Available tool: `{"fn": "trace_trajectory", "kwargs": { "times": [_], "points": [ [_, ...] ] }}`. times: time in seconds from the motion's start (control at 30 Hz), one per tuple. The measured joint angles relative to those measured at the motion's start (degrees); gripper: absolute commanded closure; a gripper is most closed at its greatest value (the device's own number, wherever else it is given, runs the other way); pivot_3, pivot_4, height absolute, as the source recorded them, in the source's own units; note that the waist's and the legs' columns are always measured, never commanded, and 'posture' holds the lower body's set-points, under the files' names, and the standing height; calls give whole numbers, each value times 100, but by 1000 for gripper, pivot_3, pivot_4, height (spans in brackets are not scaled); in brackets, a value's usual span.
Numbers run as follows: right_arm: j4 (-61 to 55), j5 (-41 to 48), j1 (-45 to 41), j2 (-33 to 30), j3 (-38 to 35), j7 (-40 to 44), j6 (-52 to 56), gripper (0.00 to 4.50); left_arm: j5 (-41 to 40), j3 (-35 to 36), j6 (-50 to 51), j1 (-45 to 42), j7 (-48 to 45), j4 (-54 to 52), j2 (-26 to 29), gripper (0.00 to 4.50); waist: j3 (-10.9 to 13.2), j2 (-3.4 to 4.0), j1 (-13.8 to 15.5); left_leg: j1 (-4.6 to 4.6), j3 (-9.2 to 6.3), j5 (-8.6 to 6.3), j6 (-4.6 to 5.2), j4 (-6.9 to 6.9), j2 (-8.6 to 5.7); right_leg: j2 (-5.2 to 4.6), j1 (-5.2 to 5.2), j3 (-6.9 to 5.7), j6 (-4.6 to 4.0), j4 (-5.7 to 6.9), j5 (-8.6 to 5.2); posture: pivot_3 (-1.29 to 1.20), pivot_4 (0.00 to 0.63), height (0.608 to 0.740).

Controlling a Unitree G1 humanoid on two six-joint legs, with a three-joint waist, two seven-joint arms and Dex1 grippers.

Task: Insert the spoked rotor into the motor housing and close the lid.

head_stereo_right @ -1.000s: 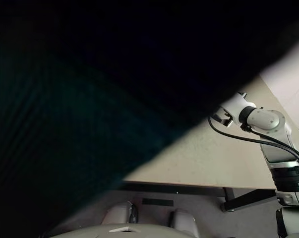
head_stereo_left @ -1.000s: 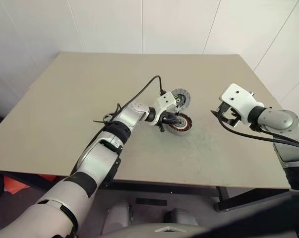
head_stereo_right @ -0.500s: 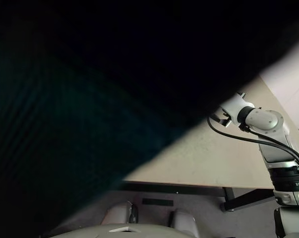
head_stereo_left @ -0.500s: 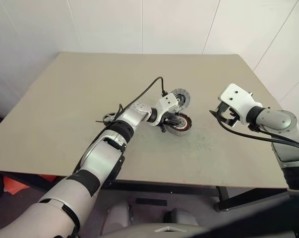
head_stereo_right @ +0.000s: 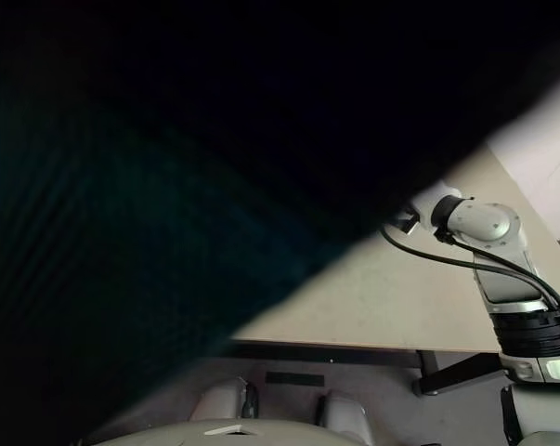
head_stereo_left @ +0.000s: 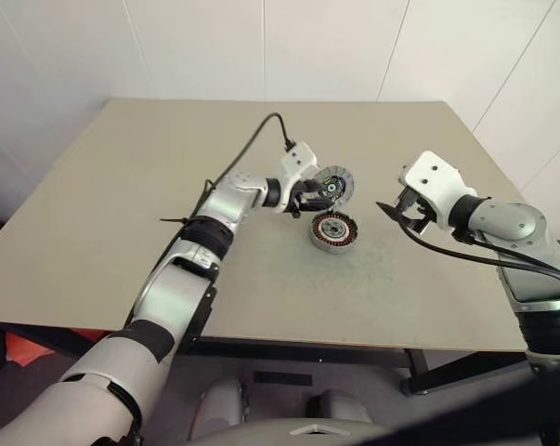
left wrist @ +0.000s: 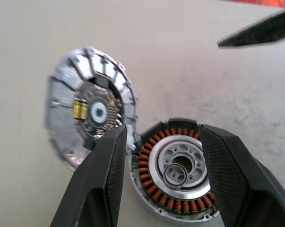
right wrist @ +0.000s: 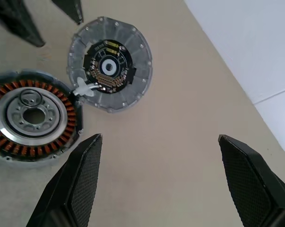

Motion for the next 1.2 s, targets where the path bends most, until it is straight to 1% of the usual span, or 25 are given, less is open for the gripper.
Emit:
{"fn": "trace_trajectory", "kwargs": {
  "times": [0.13,0.23,0.33,0.53,0.7,0.83,1.0,1.2],
  "points": [
    [-355,147,81,321,328,127,177,78,-265,190,762,660,78,-1279,449,1928,-1,2,12,-2,-3,2,-3,2,1,0,0,-6,-1,0,-1,0,0,740],
    [-453,201,167,499,563,203,246,78,-382,332,1224,1254,250,-2021,841,1928,-1,3,5,-3,-3,1,-3,4,1,0,2,-6,-2,-2,0,0,0,740],
    [-385,202,124,724,783,201,290,679,-469,391,1589,1745,459,-2485,1017,1881,-1,3,20,-5,-4,6,-7,5,0,0,2,-6,-12,-4,5,0,0,740],
    [380,-43,-271,1035,1152,55,216,2690,-710,512,2054,2323,980,-3460,1036,1881,-1,2,-2,-4,-3,22,-12,4,0,1,4,-7,-35,-9,20,0,0,740],
    [974,-167,-556,1138,1282,19,71,2690,-939,690,2424,2819,1368,-4111,1062,1881,-1,2,-2,-1,-4,26,-18,2,1,2,4,-8,-35,-4,20,0,0,740],
    [1380,-212,-759,1212,1372,111,-155,2690,-1103,824,2594,2953,1593,-4449,1153,1881,-1,2,1,-2,-4,26,-18,2,1,2,4,-8,-35,-5,20,0,0,740],
    [2165,-335,-901,1400,1517,132,-436,2690,-1236,892,2692,3080,1828,-4601,1234,1881,-1,2,0,-5,-3,26,-16,3,0,2,4,-8,-35,-9,20,0,0,740],
    [2534,-399,-1092,1604,1523,115,-615,2690,-1376,890,2734,3152,2038,-4717,1230,1881,-1,2,-3,-4,-4,26,-16,2,1,3,3,-10,-36,-7,20,0,0,740]
  ]
}}
